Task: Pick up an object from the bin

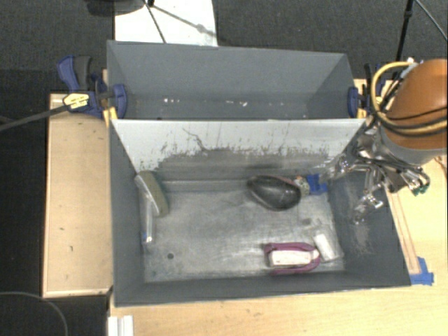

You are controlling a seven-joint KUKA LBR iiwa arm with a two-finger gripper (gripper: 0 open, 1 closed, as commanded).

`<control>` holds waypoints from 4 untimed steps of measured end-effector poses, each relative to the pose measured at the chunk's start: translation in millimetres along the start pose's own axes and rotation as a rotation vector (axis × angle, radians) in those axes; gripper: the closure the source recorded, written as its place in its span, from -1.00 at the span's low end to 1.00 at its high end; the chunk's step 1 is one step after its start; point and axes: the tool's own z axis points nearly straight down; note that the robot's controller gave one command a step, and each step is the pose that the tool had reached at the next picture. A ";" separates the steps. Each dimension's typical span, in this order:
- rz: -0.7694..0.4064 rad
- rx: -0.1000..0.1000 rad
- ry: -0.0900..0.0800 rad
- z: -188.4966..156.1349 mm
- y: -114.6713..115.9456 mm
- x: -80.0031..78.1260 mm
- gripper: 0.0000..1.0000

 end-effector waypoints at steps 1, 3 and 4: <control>-0.091 -0.003 0.000 56.6 13.6 -52.3 -1.00; -0.077 -0.004 0.001 122.8 108.9 -94.0 -1.00; -0.085 0.001 -0.006 -3.1 135.0 -86.9 -1.00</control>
Offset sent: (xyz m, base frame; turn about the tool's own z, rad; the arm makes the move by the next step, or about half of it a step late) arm 0.0404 0.0323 -0.0542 -0.0923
